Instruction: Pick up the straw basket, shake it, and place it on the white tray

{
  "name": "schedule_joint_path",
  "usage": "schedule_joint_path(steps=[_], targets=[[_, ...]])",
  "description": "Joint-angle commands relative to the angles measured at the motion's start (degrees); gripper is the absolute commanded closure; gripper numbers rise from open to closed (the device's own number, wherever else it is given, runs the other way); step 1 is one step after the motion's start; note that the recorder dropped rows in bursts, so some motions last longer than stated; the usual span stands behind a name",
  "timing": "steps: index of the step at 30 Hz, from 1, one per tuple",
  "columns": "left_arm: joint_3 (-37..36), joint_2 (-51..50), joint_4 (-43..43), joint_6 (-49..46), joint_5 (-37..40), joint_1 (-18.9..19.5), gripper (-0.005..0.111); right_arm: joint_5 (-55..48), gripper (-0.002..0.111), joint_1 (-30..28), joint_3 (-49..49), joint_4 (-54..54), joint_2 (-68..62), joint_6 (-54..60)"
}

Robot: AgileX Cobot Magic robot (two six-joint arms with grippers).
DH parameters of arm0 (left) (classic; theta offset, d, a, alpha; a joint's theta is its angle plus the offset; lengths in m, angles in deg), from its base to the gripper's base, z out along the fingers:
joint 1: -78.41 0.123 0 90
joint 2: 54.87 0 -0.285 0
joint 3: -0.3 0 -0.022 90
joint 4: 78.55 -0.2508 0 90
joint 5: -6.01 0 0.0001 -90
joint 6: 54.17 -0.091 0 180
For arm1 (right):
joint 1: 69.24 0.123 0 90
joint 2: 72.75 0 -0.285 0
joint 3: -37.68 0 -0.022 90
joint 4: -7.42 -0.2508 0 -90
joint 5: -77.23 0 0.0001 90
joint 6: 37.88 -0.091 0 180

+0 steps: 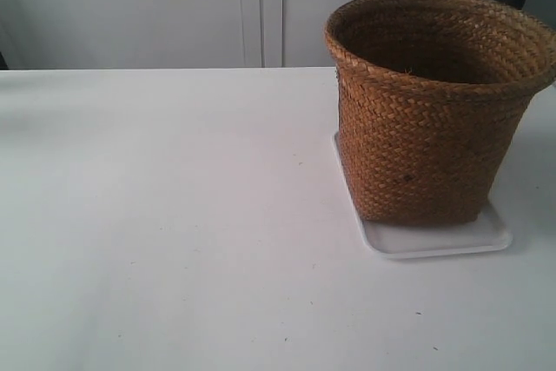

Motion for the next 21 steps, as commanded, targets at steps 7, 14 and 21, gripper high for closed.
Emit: schedule_joint_path(steps=[7, 14, 21], targets=[[-13.61, 5.74, -2.18, -1.40, -16.77, 7.70, 0.022, 0.05, 0.073, -0.48, -0.21, -0.07, -0.04, 0.24], [-16.88, 9.88, -1.65, -0.35, -9.94, 18.57, 0.022, 0.05, 0.073, -0.48, -0.21, -0.07, -0.04, 0.24], [-16.88, 15.52, -1.65, 0.66, 4.79, 25.97, 0.022, 0.05, 0.073, -0.48, -0.21, -0.07, -0.04, 0.24]])
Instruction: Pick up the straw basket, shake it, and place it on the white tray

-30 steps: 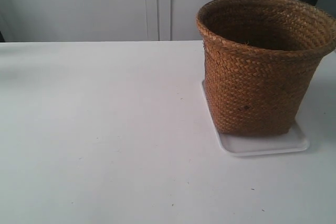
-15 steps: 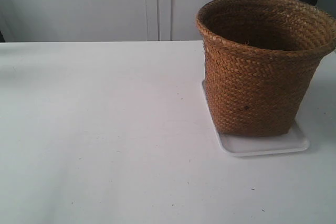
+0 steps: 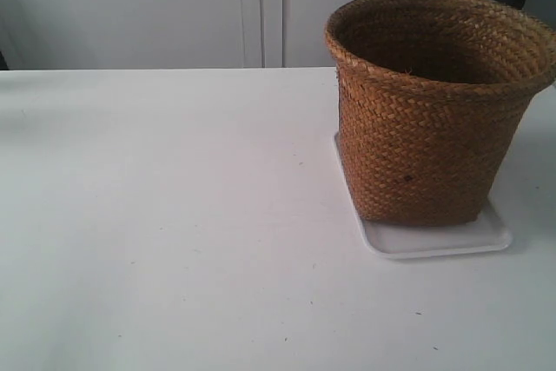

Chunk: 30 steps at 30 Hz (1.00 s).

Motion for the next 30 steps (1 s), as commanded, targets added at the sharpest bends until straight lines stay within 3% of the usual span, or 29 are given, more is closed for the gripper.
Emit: schedule_joint_path(steps=[1, 6, 13, 19, 30], targets=[[-0.23, 3.16, 0.69, 0.85, 10.66, 3.76, 0.022, 0.05, 0.073, -0.48, -0.21, -0.07, -0.04, 0.24], [-0.23, 3.27, 2.00, 1.83, 12.65, 4.81, 0.022, 0.05, 0.073, -0.48, -0.21, -0.07, -0.04, 0.24], [-0.23, 3.27, 1.78, 15.19, 11.65, 5.48, 0.022, -0.06, 0.073, -0.48, -0.21, -0.08, -0.04, 0.24], [-0.23, 3.27, 2.82, -13.99, 12.60, 5.38, 0.022, -0.06, 0.073, -0.48, -0.21, -0.08, -0.04, 0.24], [-0.23, 3.27, 5.64, -13.80, 12.80, 5.38, 0.022, 0.01, 0.073, 0.15, -0.21, -0.08, -0.04, 0.24]])
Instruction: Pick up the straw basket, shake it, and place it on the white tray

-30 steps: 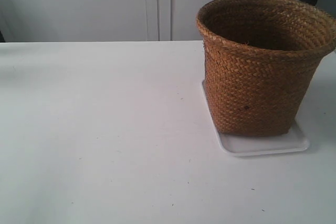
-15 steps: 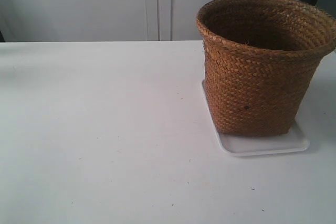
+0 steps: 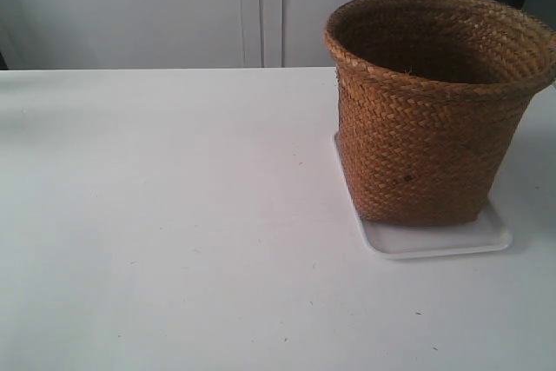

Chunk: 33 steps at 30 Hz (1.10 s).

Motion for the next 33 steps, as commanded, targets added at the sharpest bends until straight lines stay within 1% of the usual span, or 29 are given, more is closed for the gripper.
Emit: schedule_joint_path(steps=[1, 10, 12, 14, 16, 18, 20, 22, 23, 25, 26, 29, 31, 33], targets=[[-0.18, 0.25, 0.44, -0.28, 0.47, -0.04, 0.022, 0.01, 0.073, 0.15, -0.21, -0.08, -0.04, 0.24], [-0.18, 0.25, 0.44, -0.39, 0.47, -0.04, 0.022, 0.01, 0.073, 0.15, -0.21, -0.08, -0.04, 0.24], [-0.18, 0.25, 0.44, -0.39, 0.47, -0.04, 0.022, 0.86, 0.073, 0.13, -0.21, -0.20, -0.04, -2.08], [-0.18, 0.25, 0.44, -0.39, 0.47, -0.04, 0.022, 4.41, 0.073, 0.13, -1.15, -1.72, -0.04, -3.41], [-0.18, 0.25, 0.34, -0.37, 0.47, -0.04, 0.022, 13.34, 0.073, 0.13, -4.42, -6.57, -0.04, -2.02], [-0.18, 0.25, 0.34, -0.37, 0.47, -0.04, 0.022, 25.28, 0.073, 0.02, -11.05, -15.44, -0.04, 4.34], [-0.18, 0.25, 0.34, -0.37, 0.47, -0.04, 0.022, 35.66, 0.073, 0.02, -19.10, -29.81, -0.04, 17.78], [-0.18, 0.25, 0.34, -0.37, 0.47, -0.04, 0.022, 40.18, 0.073, 0.02, -26.47, -43.67, -0.04, 34.56], [-0.18, 0.25, 0.34, -0.37, 0.47, -0.04, 0.022, 41.50, 0.073, 0.02, -30.28, -48.96, -0.04, 42.18], [-0.18, 0.25, 0.34, -0.37, 0.47, -0.04, 0.022, 43.65, 0.073, 0.02, -36.25, -56.11, -0.04, 53.60], [-0.18, 0.25, 0.34, -0.37, 0.47, -0.04, 0.022, 44.67, 0.073, 0.02, -39.02, -58.98, -0.04, 58.76], [-0.18, 0.25, 0.34, -0.37, 0.47, -0.04, 0.022, 48.21, 0.073, 0.02, -45.19, -64.19, -0.04, 68.75], [-0.18, 0.25, 0.34, -0.37, 0.47, -0.04, 0.022, 50.63, 0.073, 0.02, -48.68, -66.17, -0.04, 72.62], [-0.18, 0.25, 0.34, -0.37, 0.47, -0.04, 0.022, 52.64, 0.073, 0.02, -51.40, -66.31, -0.04, 73.68]])
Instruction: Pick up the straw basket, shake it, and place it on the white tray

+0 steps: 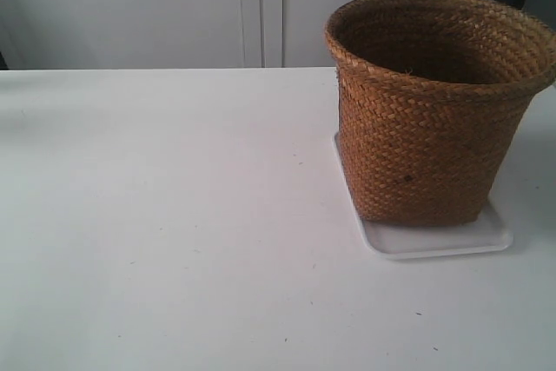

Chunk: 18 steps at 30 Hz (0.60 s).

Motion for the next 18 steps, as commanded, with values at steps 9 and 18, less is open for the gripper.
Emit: schedule_joint_path(steps=[9, 18], targets=[[-0.18, 0.25, 0.11, 0.09, 0.36, -0.04, 0.022, 4.54, 0.073, 0.02, -8.55, -2.66, 0.27, 15.46], [-0.18, 0.25, 0.11, 0.09, 0.36, -0.04, 0.022, 4.02, 0.073, 0.02, -8.55, -4.29, 0.27, 15.62]])
